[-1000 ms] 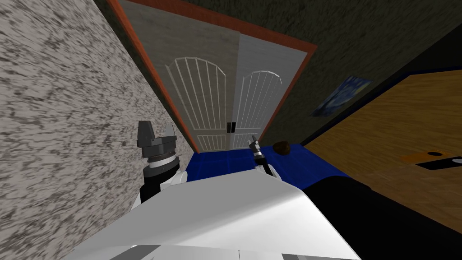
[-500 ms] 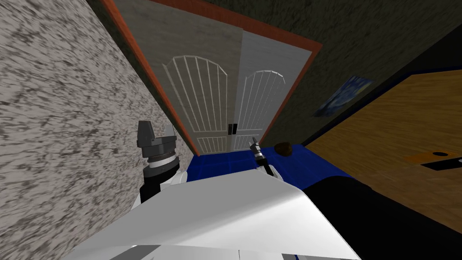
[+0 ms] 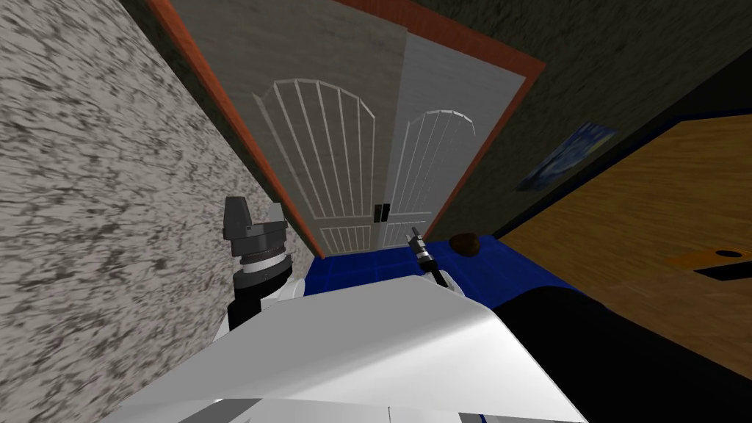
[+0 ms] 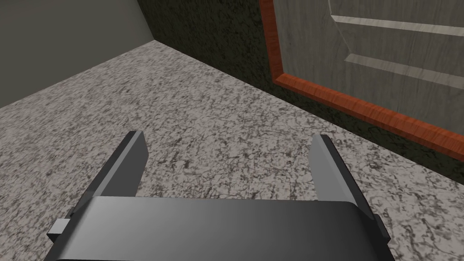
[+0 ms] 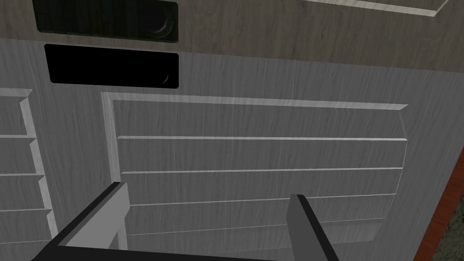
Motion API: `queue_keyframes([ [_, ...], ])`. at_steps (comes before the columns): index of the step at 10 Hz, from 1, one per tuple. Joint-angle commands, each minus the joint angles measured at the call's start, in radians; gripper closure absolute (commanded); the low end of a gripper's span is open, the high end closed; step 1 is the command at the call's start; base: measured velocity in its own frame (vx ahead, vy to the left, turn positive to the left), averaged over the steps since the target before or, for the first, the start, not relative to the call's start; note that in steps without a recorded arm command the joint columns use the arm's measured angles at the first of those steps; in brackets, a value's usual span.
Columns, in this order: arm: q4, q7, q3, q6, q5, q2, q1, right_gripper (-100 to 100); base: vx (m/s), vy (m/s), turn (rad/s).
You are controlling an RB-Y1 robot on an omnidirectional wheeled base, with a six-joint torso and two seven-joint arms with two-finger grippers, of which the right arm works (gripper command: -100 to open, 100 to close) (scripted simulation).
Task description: Pull the door open
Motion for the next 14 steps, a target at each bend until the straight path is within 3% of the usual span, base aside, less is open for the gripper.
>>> queue_keyframes([
  [1, 0.035, -0.022, -0.003, -0.009, 0.004, -0.017, -0.002, -100, 0.146, 0.075, -0.030],
  [7, 0.160, -0.101, -0.012, -0.034, 0.019, -0.079, -0.013, -100, 0.186, 0.087, -0.031],
  [14, 0.251, -0.158, -0.019, -0.053, 0.030, -0.124, -0.022, -100, 0.177, 0.067, -0.017],
])
